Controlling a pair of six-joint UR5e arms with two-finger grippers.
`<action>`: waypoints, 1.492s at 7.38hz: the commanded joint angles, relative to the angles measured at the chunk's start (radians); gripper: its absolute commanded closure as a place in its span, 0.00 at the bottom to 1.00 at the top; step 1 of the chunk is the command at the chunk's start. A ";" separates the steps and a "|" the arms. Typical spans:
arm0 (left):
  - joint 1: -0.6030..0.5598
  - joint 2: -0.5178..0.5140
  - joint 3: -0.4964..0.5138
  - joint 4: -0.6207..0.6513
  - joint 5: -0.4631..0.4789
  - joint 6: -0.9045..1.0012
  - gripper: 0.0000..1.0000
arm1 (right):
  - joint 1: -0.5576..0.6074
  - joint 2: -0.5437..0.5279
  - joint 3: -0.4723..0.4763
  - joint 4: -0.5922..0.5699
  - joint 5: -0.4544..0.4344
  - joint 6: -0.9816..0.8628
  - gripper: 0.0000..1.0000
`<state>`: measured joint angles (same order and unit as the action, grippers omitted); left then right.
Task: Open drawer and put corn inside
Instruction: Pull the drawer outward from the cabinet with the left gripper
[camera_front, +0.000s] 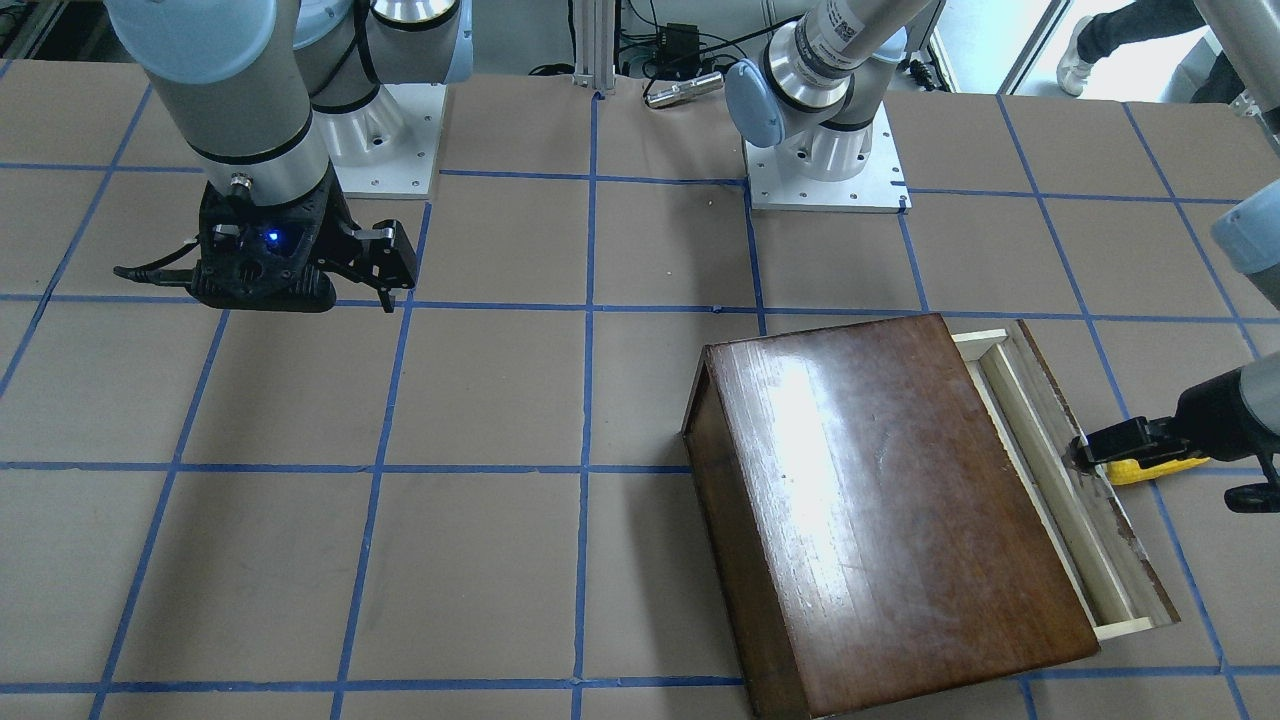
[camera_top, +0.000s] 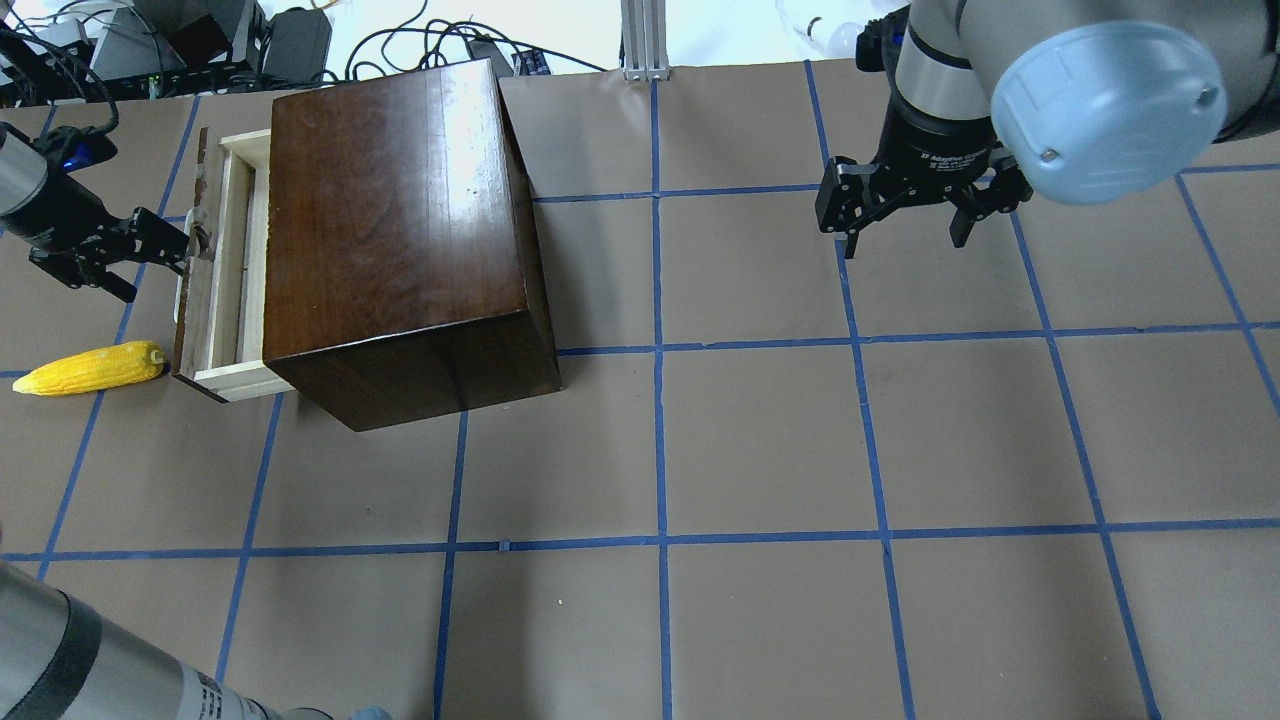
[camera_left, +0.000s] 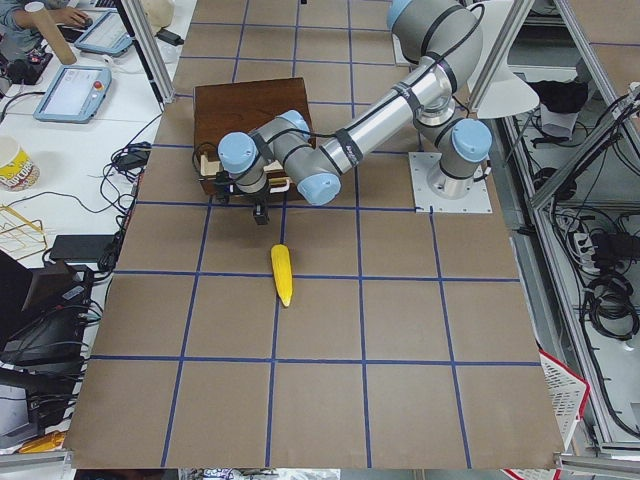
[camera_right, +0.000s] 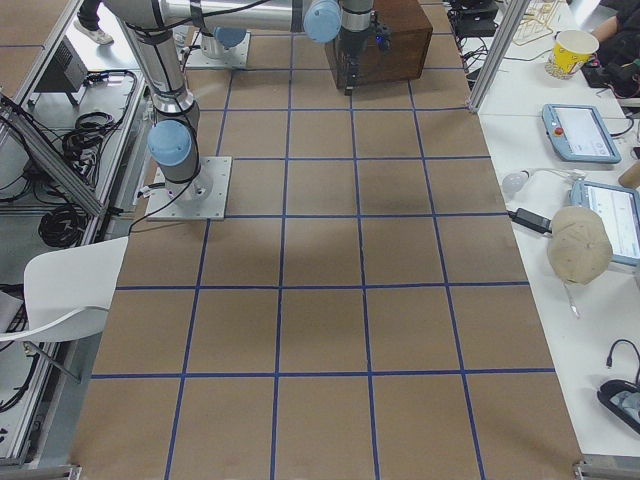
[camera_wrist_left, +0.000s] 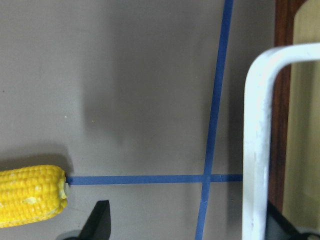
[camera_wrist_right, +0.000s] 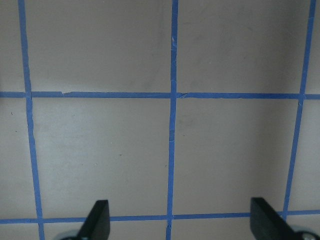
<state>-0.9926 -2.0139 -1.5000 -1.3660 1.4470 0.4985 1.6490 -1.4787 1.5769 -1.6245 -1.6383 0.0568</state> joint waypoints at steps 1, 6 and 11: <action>0.003 0.000 0.009 -0.010 0.006 0.000 0.01 | 0.000 0.000 0.000 -0.002 0.000 0.000 0.00; 0.014 -0.006 0.014 -0.008 0.007 0.003 0.01 | 0.000 0.000 0.000 0.000 0.000 0.000 0.00; 0.015 -0.005 0.030 -0.012 0.007 0.003 0.00 | 0.000 0.000 0.000 0.000 0.000 0.000 0.00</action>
<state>-0.9777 -2.0210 -1.4720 -1.3775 1.4542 0.5012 1.6490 -1.4787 1.5769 -1.6246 -1.6382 0.0568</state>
